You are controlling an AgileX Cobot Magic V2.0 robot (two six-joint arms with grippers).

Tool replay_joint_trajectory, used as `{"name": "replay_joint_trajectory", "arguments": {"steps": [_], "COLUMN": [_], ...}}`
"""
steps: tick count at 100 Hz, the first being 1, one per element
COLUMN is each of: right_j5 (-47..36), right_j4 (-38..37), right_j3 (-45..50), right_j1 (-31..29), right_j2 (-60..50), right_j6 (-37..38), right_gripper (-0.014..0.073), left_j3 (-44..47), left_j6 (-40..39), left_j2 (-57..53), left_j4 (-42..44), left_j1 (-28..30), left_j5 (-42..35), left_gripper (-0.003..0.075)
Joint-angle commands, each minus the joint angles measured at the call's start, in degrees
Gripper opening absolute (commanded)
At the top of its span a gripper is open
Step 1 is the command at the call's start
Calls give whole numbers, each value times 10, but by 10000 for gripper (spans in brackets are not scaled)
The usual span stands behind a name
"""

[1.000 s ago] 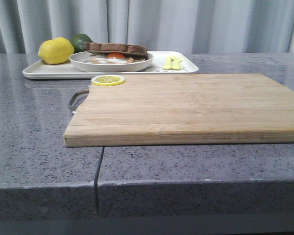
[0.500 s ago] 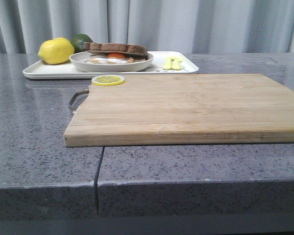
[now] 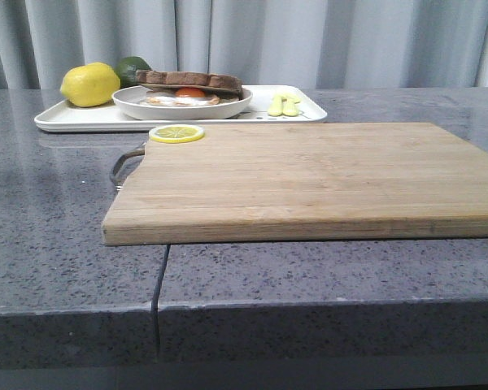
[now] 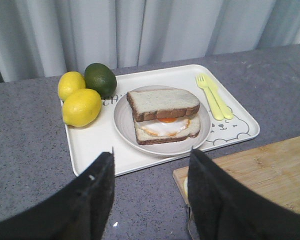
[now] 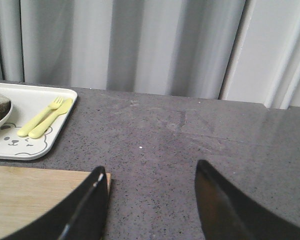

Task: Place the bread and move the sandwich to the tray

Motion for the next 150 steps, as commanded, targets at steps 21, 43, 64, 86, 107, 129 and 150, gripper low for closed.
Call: {"name": "replay_joint_trajectory", "arguments": {"steps": [21,43,64,86,107,129,150], "right_j5": [-51,-50,-18,24,24,24,24], "right_j4": [-6,-6,-6,-6,-6,-6,-6], "right_j3": [-16,-16,-16,-16,-16,-16,-16], "right_j1": [-3,-3,-3,-3,-3,-3,-3], "right_j2": [-3,-3,-3,-3,-3,-3,-3], "right_j6": [1,1,1,1,1,1,1], "right_gripper": [400,369,84,-69,-69,-69,-69], "left_j3": [261,370,399,401,401,401,401], "left_j6": [1,1,1,1,1,1,1], "left_j2": [-225,-308,-310,-309,-309,-309,-309], "left_j4": [-10,-8,-8,-7,-7,-7,-7], "left_j1": [-4,-4,-4,-4,-4,-4,-4], "left_j5": [-259,-357,-371,-371,-370,-370,-370], "left_gripper": [313,313,300,-17,-20,-20,-20]}}
